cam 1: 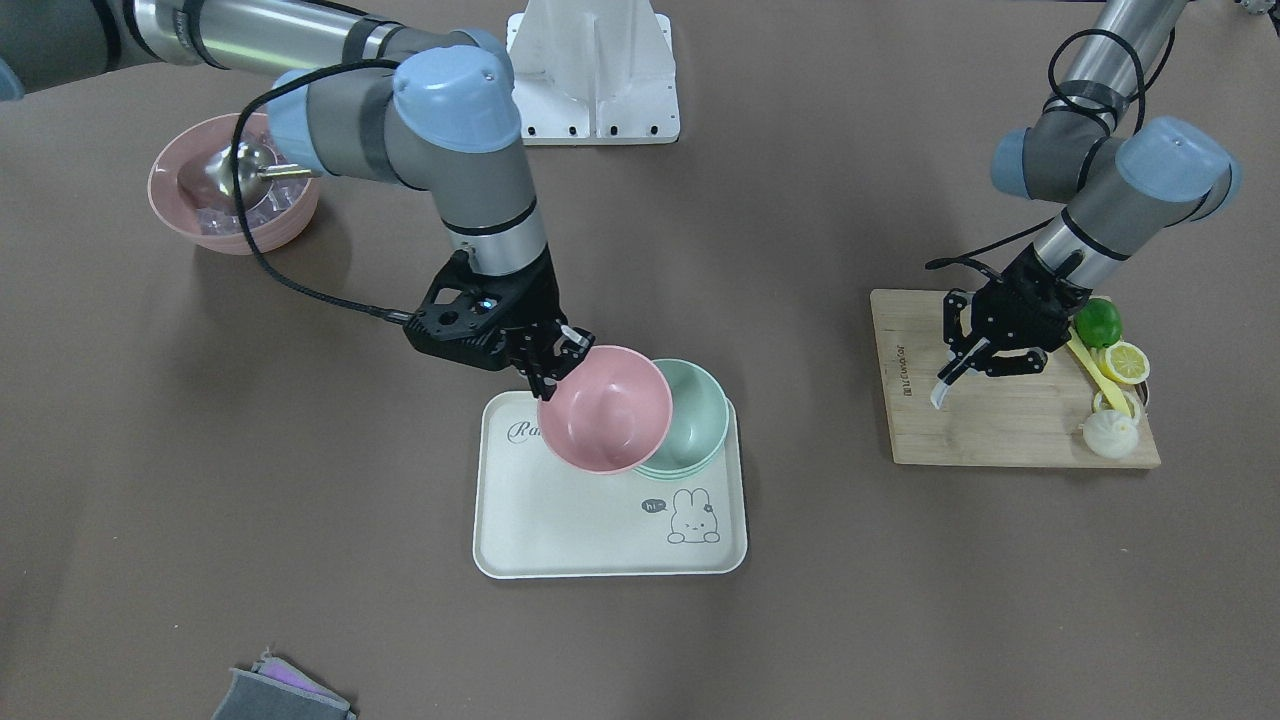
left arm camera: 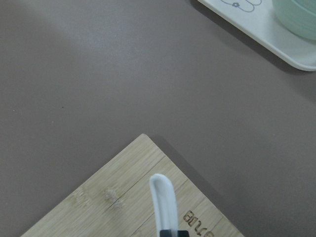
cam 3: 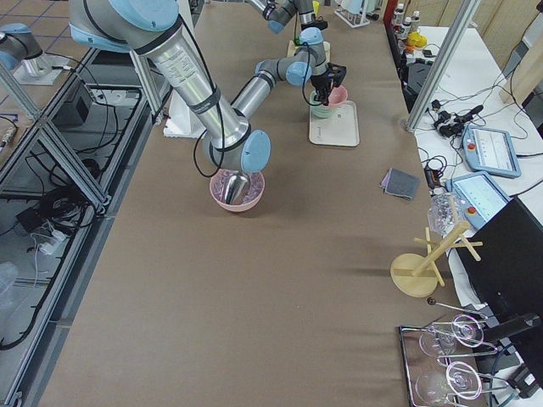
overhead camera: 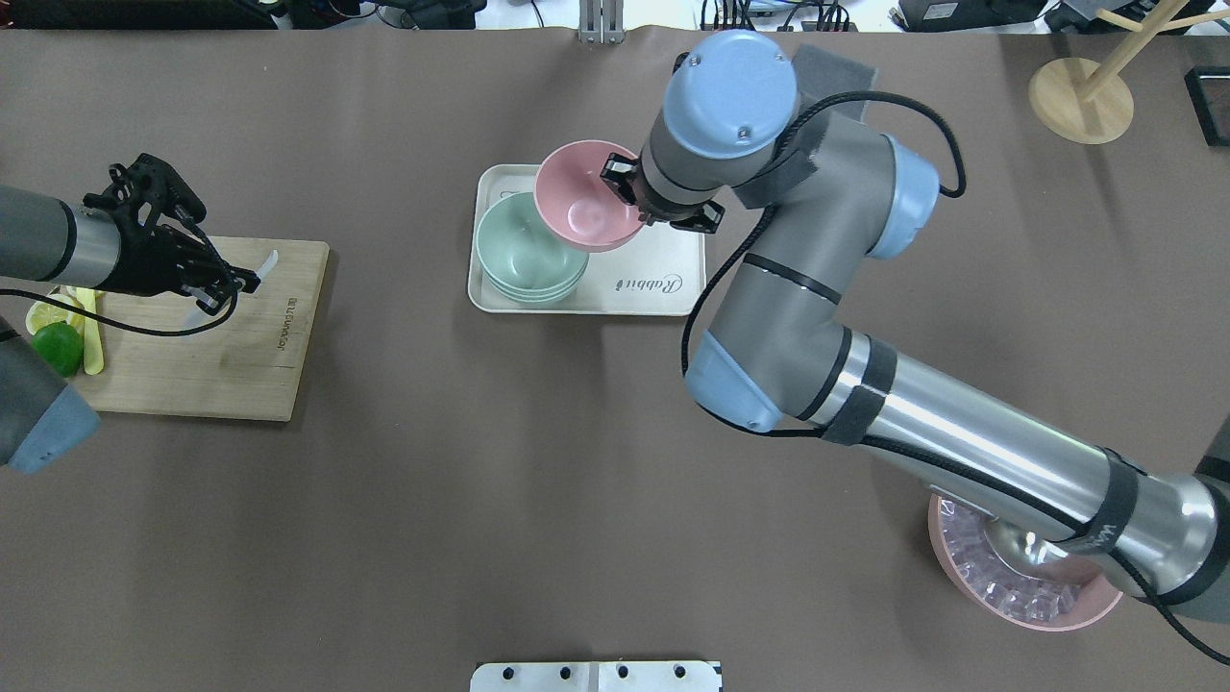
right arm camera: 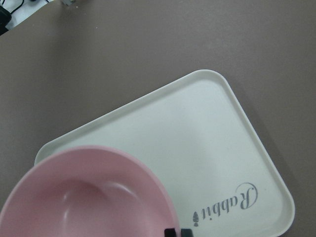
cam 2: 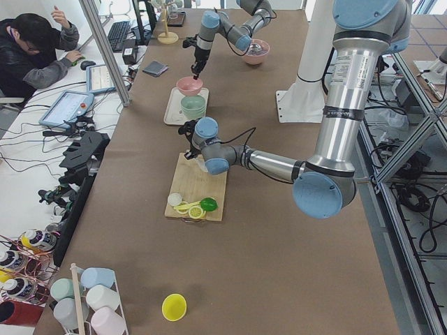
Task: Stack pink bowl on green and place spoon
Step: 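Lift the pink bowl with the right gripper and carry it over the green bowl, then lower the pink bowl into the green bowl and open the right gripper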
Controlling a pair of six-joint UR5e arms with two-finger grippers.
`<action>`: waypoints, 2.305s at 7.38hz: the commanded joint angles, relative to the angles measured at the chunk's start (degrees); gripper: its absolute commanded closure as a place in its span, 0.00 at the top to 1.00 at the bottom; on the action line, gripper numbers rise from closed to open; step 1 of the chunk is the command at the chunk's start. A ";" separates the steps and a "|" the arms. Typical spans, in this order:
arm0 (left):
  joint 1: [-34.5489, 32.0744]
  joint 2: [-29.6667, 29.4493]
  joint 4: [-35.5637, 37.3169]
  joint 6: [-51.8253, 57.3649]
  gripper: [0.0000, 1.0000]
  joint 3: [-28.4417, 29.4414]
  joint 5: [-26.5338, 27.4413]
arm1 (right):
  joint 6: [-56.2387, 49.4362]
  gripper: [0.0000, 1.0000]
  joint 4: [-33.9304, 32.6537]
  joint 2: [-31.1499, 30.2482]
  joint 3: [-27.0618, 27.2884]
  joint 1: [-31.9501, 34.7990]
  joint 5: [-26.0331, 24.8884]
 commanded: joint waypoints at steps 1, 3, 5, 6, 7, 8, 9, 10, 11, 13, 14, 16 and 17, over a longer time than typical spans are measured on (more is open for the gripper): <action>0.07 0.01 0.00 0.00 0.00 0.06 0.02 | 1.40 0.00 0.22 2.84 -2.56 -1.54 -1.75; 0.07 0.01 0.00 0.00 0.00 0.06 0.02 | 1.93 0.00 2.31 4.17 -5.90 -2.85 -4.38; 0.07 -0.08 0.09 0.00 0.00 0.15 0.11 | 1.93 0.00 4.78 4.17 -8.19 -3.30 -4.48; 0.16 -0.08 0.09 0.00 0.00 0.23 0.02 | 1.85 0.00 5.14 4.09 -8.90 -3.56 -4.48; 0.16 -0.08 0.09 0.00 0.00 0.24 0.11 | 1.85 0.00 5.14 4.00 -9.08 -4.08 -4.48; 0.16 -0.08 0.09 0.00 0.00 0.32 0.11 | 1.76 0.00 5.14 3.91 -9.17 -4.53 -4.48; 0.16 -0.08 0.09 0.00 0.00 0.32 0.11 | 1.50 0.00 5.14 3.91 -9.08 -4.62 -4.39; 0.16 -0.08 0.09 -0.09 0.00 0.32 0.11 | 1.32 0.00 5.06 3.91 -9.08 -4.62 -4.21; 0.16 -0.08 0.09 -0.09 0.00 0.32 0.11 | 1.14 0.00 5.05 3.82 -8.82 -4.62 -4.04; 0.16 -0.08 0.09 -0.09 0.00 0.41 0.20 | 0.01 0.00 4.88 3.73 -8.20 -4.53 -3.51; 0.25 -0.08 0.09 -0.09 0.00 0.41 0.20 | -0.35 0.00 4.79 3.65 -8.03 -4.44 -3.51; 0.25 -0.08 0.09 -0.09 0.00 0.41 0.20 | -0.53 0.00 4.62 3.56 -8.03 -4.44 -3.51; 0.25 -0.08 0.09 -0.09 0.00 0.41 0.20 | -0.70 0.00 4.53 3.56 -8.03 -4.44 -3.60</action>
